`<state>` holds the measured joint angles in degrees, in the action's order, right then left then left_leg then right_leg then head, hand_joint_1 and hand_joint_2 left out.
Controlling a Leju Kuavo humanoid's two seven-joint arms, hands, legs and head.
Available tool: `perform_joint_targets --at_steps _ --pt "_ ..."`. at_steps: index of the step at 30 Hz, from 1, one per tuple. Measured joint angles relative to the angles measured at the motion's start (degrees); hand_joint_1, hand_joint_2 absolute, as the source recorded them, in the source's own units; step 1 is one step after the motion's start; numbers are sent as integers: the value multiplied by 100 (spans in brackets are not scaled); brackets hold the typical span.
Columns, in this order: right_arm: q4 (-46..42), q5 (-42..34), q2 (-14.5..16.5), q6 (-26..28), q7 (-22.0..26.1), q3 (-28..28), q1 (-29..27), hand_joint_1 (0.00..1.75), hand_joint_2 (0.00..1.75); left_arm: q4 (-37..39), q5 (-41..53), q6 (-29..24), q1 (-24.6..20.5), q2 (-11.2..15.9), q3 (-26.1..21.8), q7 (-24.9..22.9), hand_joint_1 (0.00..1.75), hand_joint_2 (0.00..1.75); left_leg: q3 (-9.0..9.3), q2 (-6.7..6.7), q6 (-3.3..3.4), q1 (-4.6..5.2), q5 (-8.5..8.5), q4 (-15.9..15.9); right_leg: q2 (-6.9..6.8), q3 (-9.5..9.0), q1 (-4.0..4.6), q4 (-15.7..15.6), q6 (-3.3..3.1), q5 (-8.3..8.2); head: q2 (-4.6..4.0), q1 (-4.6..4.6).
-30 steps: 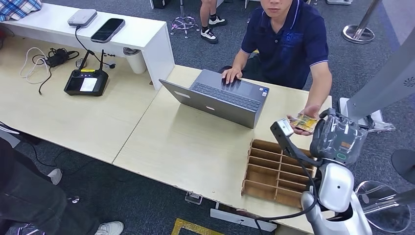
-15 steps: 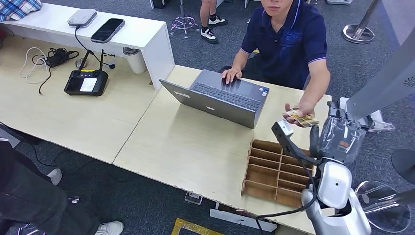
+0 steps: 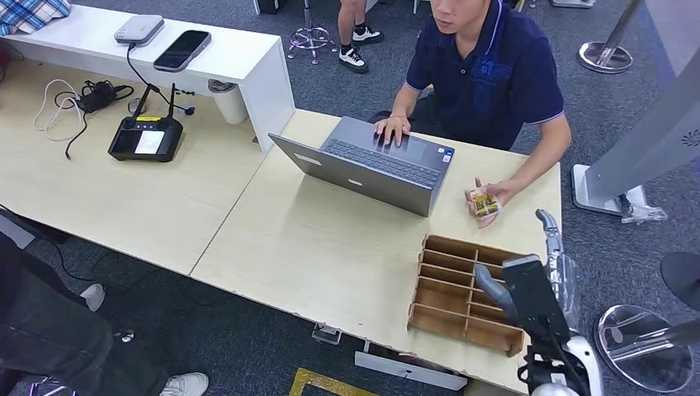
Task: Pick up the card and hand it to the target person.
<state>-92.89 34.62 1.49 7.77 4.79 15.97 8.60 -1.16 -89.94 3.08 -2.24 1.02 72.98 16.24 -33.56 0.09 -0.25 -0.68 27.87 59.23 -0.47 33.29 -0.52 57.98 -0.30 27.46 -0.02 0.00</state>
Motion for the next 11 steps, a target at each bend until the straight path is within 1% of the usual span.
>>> perform_joint_targets --at_steps 2,5,8,11 --pt "-283 -895 73 -272 282 -135 -363 0 175 0 0 -24 12 -17 0 0 0 0 -1 0 0 0 1 0 0 0 0 0 -1 2 0 0" --pt "-627 -1893 168 -586 481 -310 -862 0 175 0 0 -60 31 -43 0 0 0 0 -1 1 -2 0 4 0 0 0 0 -1 -1 4 0 0" --pt "-837 -2462 262 -766 528 -441 -1248 0 175 0 0 -70 48 -64 0 0 0 0 -1 2 -2 0 5 0 1 0 0 -1 -1 5 0 0" --pt "-924 -2624 314 -851 529 -517 -1461 0 175 0 0 -72 58 -82 0 -6 0 0 -1 2 -3 0 5 0 1 0 0 -1 -1 5 0 0"
